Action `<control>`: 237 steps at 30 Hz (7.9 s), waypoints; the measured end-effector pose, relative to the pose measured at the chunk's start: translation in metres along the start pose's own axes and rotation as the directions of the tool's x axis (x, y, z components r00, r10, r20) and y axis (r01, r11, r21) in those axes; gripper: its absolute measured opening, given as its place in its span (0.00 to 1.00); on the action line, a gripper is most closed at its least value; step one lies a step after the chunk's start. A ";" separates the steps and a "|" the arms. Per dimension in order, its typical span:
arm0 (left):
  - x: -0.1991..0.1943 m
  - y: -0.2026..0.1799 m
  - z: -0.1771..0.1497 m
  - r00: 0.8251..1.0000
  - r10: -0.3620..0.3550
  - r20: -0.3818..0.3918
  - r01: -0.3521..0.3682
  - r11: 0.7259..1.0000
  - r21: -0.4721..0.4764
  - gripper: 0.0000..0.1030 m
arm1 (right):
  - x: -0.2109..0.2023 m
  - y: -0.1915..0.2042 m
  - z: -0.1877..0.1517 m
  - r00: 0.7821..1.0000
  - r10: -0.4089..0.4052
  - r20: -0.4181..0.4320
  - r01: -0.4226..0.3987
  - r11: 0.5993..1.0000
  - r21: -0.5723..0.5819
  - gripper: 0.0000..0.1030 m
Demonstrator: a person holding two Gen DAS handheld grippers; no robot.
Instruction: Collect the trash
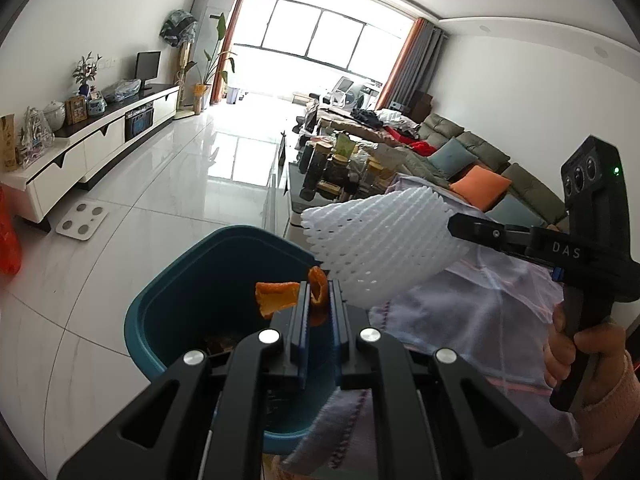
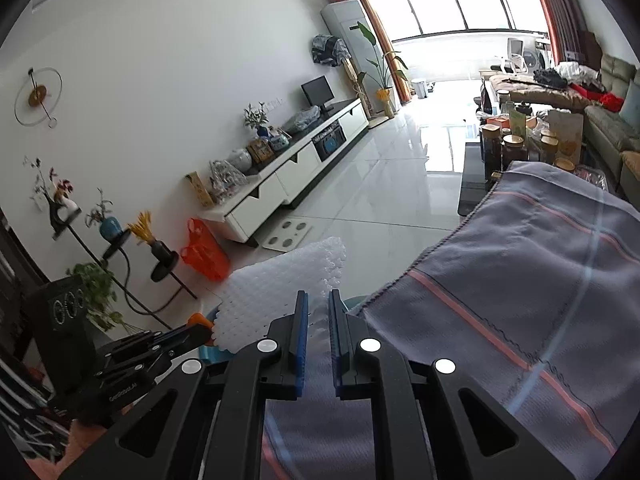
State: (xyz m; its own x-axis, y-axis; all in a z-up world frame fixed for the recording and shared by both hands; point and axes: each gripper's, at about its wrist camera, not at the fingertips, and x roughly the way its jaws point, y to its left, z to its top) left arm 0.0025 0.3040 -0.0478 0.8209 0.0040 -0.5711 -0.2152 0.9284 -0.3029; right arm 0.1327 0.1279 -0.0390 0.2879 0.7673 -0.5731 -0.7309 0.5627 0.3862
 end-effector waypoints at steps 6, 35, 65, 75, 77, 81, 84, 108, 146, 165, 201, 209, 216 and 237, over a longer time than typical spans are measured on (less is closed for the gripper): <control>0.013 0.011 -0.002 0.999 0.023 -0.028 -0.024 0.999 -0.031 0.10 | 0.023 0.009 -0.001 0.998 -0.045 -0.035 0.044 0.999 -0.026 0.10; 0.036 0.041 -0.008 0.996 0.065 -0.057 -0.071 0.991 -0.117 0.27 | 0.067 0.020 -0.006 0.982 0.015 -0.191 -0.017 1.000 -0.011 0.41; 0.016 -0.220 -0.056 0.870 -0.465 -0.162 0.493 0.824 0.280 0.60 | -0.210 -0.091 -0.105 0.926 -0.350 0.139 0.325 0.930 0.173 0.70; 0.028 -0.298 -0.085 0.782 -0.550 -0.293 0.623 0.712 0.325 0.60 | -0.284 -0.139 -0.140 0.836 -0.515 0.190 0.451 0.841 0.298 0.70; 0.033 -0.308 -0.086 0.781 -0.547 -0.302 0.624 0.709 0.328 0.60 | -0.290 -0.149 -0.144 0.827 -0.533 0.179 0.465 0.827 0.317 0.70; 0.045 -0.324 -0.082 0.786 -0.532 -0.315 0.617 0.705 0.349 0.60 | -0.290 -0.166 -0.152 0.829 -0.539 0.147 0.470 0.815 0.340 0.70; 0.053 -0.335 -0.079 0.793 -0.515 -0.325 0.608 0.702 0.372 0.60 | -0.285 -0.176 -0.157 0.839 -0.530 0.127 0.462 0.815 0.351 0.70; 0.132 -0.380 -0.066 0.739 -0.483 -0.469 0.647 0.702 0.297 0.09 | -0.288 -0.183 -0.173 0.887 -0.446 0.122 0.376 0.850 0.368 0.31; 0.015 -0.211 -0.030 0.863 -0.476 -0.171 0.504 0.838 0.211 0.07 | -0.251 -0.116 -0.121 0.938 -0.260 0.231 0.205 0.950 0.235 0.15; -0.022 -0.135 -0.017 0.928 -0.368 -0.050 0.371 0.915 0.155 0.07 | -0.178 -0.080 -0.077 0.978 -0.101 0.181 0.079 0.989 0.124 0.15; -0.063 -0.041 -0.008 0.987 -0.143 0.068 0.142 0.990 0.014 0.07 | -0.071 -0.011 -0.020 0.994 0.088 0.064 -0.087 0.996 -0.015 0.15; -0.062 -0.027 -0.008 0.992 -0.108 0.072 0.109 0.994 -0.008 0.07 | -0.051 -0.005 -0.014 0.994 0.101 0.041 -0.101 0.995 -0.016 0.15; -0.054 -0.007 -0.006 0.996 -0.064 0.063 0.067 0.997 -0.035 0.07 | -0.029 0.001 -0.005 0.993 0.114 0.023 -0.113 0.993 -0.010 0.15; -0.011 0.031 -0.014 0.999 0.016 -0.030 -0.019 0.995 -0.103 0.08 | 0.063 0.023 0.007 0.990 0.081 -0.111 -0.080 0.997 0.015 0.15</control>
State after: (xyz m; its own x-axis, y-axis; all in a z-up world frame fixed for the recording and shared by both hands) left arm -0.0201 0.3281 -0.0616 0.8010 0.0081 -0.5987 -0.2842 0.8852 -0.3683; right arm 0.1378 0.1916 -0.0612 0.1570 0.7713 -0.6168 -0.7421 0.5042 0.4417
